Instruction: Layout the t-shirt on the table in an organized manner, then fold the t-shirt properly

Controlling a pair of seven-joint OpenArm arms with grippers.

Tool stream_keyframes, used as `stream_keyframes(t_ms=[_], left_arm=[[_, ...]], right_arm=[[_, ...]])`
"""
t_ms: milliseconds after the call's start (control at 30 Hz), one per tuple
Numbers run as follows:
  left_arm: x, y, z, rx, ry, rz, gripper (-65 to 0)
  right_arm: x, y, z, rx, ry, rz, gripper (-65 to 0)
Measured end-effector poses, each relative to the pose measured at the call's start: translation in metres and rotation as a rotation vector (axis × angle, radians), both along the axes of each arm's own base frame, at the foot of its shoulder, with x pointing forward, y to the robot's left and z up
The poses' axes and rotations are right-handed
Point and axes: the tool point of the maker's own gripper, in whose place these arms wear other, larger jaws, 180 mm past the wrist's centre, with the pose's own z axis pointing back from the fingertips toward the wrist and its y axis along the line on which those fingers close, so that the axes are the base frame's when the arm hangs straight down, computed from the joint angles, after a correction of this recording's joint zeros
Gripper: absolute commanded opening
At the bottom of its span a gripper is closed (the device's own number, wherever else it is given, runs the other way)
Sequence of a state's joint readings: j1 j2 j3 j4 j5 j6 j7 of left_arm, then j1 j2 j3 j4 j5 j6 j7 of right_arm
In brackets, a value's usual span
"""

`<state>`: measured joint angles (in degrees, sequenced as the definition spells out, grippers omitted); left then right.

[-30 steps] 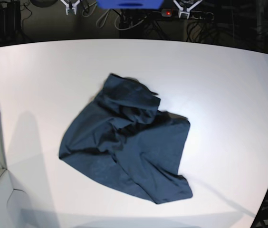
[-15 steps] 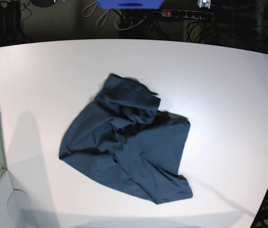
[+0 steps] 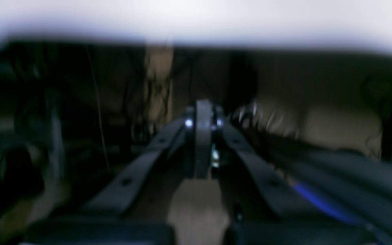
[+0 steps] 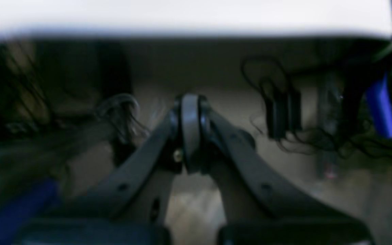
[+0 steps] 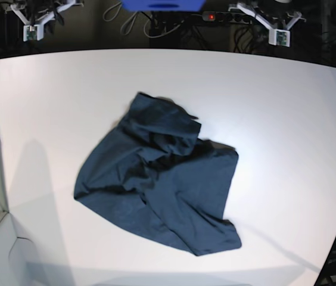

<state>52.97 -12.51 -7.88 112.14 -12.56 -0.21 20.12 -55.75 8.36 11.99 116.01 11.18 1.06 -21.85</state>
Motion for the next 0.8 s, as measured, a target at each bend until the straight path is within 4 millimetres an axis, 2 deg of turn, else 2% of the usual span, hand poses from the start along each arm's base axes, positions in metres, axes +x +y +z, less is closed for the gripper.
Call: stream_keyframes(t_ms=[100,233,400,500,633,700,800], left_arm=[[0.008,-0.003,0.012,-0.005,-0.033,-0.005,-64.8],[0.01,0.001,0.014,0.002,-0.039,0.006,-64.8],[0.018,0.004,0.016,0.005,-0.058,0.025,-64.6],[0.024,0.004,0.019,0.005,-0.078,0.024,-64.6],[0.026,0.004,0.019,0.003,-0.081,0.026,-63.7],[0.029,0.004,0.02,0.004,-0.089,0.025,-57.3],[0.031,0.005,0.021,0.006,-0.094,0.028,-40.3]], right_arm=[[0.02,0.004,0.004,0.066,-0.046,-0.011,-65.0],[0.046,0.018,0.003,0.129,-0.061,0.021,-65.0],[0.082,0.058,0.0,0.224,-0.047,0.089,-64.6],[0.101,0.078,0.002,0.259,-0.034,0.137,-56.6],[0.135,0.114,0.016,0.303,-0.074,0.241,-41.0],[0.148,0.127,0.023,0.316,-0.093,0.277,-35.3],[0.164,0.143,0.03,0.322,-0.111,0.33,-31.5]])
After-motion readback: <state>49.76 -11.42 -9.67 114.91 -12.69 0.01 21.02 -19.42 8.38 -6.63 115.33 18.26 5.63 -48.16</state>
